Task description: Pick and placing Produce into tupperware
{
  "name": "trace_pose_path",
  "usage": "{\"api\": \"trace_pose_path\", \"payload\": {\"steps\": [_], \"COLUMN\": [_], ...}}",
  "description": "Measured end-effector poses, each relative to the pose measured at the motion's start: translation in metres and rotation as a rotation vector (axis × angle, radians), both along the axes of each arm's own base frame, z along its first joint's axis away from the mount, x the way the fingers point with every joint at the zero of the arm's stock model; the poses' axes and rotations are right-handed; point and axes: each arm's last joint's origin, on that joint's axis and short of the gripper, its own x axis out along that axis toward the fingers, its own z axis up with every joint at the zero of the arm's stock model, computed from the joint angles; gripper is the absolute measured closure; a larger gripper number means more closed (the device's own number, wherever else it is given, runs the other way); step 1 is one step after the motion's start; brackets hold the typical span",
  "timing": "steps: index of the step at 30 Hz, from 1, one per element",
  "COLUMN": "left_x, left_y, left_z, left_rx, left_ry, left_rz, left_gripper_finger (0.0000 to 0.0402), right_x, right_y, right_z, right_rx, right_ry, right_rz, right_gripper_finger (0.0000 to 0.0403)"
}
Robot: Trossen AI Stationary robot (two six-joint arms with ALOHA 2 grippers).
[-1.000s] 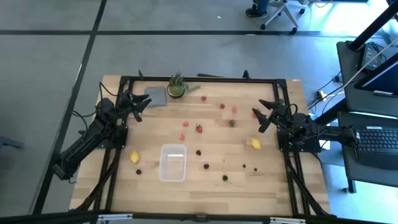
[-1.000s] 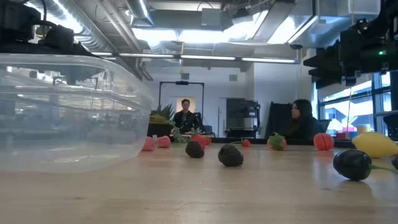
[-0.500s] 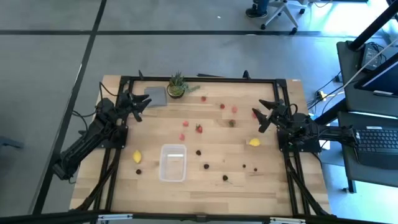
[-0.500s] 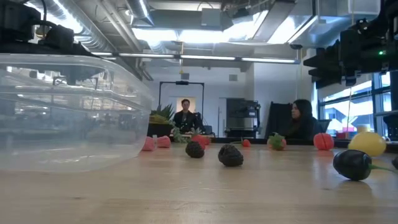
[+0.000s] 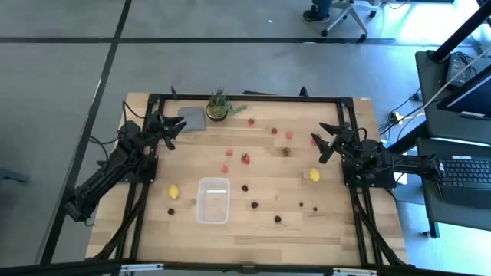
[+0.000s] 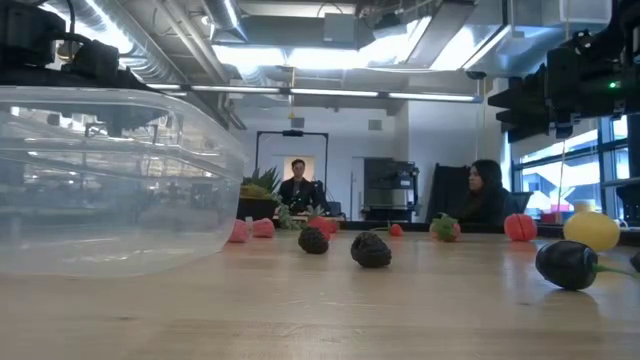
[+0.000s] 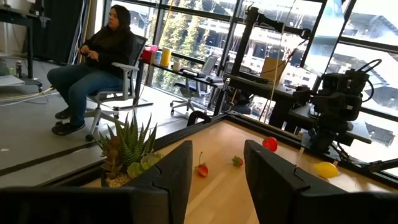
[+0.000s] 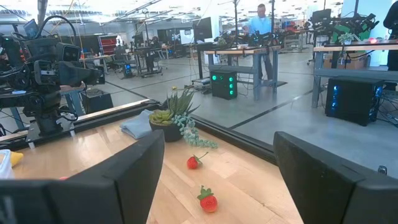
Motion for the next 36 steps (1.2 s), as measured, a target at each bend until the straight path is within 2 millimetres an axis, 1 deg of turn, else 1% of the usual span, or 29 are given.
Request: {"api": "trace_pose_path", "payload": {"steps": [28, 36], "left_x": [0.0, 0.0], "left_y": [0.0, 0.0], "left_z": [0.0, -0.0001], "left_rx": [0.0, 0.0], "left_ry": [0.0, 0.0], "left_rz": [0.0, 0.0], "left_gripper_finger": [0.0264, 0.0264], "right_x": [0.0, -0.0001], "right_y": [0.0, 0.0], "right_z": [0.0004, 0.0009], "right_rx": [0.0, 0.045], "right_ry": [-0.005, -0.044], "right_rz": [0.0, 0.003], "right_gripper_finger": [0.01, 0.01]}}
